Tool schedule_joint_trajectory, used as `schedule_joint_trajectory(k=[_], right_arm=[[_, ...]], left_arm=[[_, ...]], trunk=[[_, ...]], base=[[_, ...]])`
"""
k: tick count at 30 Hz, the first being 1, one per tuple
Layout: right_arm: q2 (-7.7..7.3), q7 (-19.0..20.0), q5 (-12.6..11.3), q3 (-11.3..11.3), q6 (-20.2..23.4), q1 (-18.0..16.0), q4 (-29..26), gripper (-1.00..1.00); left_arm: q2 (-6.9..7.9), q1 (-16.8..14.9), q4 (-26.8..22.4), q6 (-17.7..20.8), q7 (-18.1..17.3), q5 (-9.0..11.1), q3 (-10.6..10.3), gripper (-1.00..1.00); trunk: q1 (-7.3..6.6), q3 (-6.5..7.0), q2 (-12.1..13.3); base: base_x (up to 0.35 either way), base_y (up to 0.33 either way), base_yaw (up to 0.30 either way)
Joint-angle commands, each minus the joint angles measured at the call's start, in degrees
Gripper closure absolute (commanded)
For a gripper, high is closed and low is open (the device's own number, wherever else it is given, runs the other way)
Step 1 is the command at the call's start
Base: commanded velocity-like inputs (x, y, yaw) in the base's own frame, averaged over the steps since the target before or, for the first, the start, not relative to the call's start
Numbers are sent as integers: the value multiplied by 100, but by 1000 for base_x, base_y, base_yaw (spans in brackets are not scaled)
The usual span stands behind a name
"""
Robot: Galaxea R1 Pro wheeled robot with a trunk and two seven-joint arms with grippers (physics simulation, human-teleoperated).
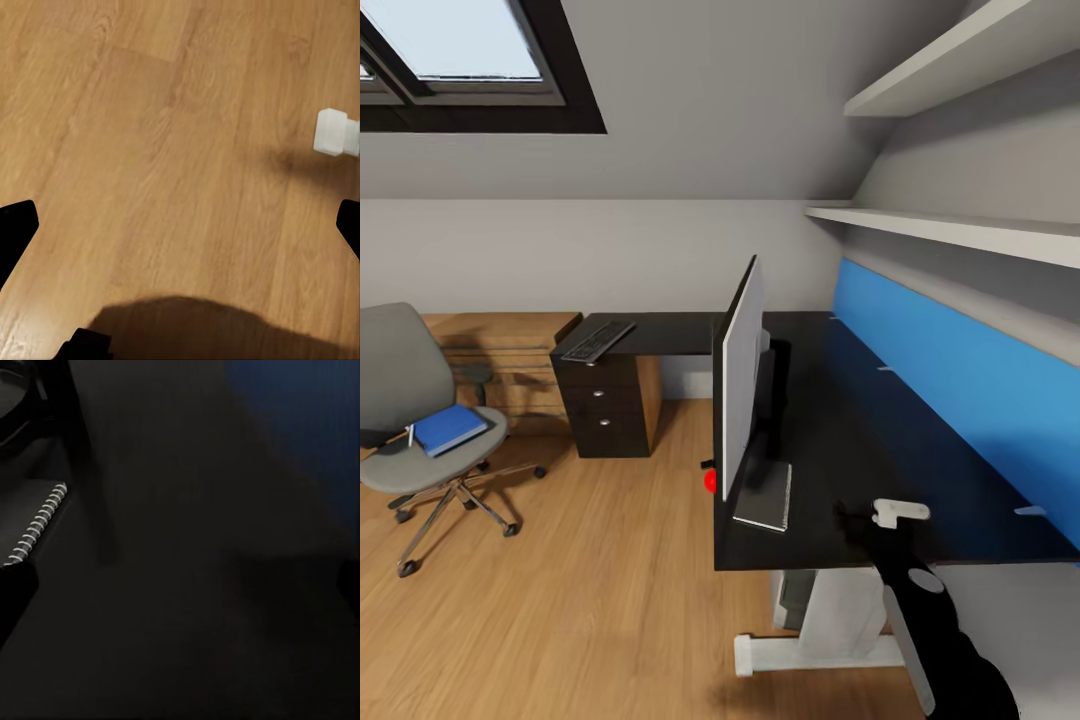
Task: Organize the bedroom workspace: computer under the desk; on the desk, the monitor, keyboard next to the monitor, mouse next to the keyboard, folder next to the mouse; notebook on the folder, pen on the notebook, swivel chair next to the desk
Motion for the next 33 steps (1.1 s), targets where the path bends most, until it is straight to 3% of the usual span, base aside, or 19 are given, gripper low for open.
schedule_joint_trajectory(k=[1, 14, 20, 33], right_arm=[[0, 22, -16, -2, -65, -3, 80, -100], [-20, 503, 89, 33, -1106, -3, 1369, -100], [145, 484, 126, 30, -991, 164, 1174, -100], [14, 490, 71, -69, -634, -5, 931, -100]], left_arm=[[0, -3, 2, -18, 30, 1, -16, -100], [46, -3, 2, -17, 35, 9, -10, -100], [-73, 6, -180, -73, 68, 1, 39, -100], [113, 6, -190, -87, 17, -16, 12, -100]], trunk=[[2, -6, -3], [2, -6, -3], [2, -6, -3], [2, -6, -3]], base=[[264, 6, 0], [273, 123, 0], [0, 0, 0], [0, 0, 0]])
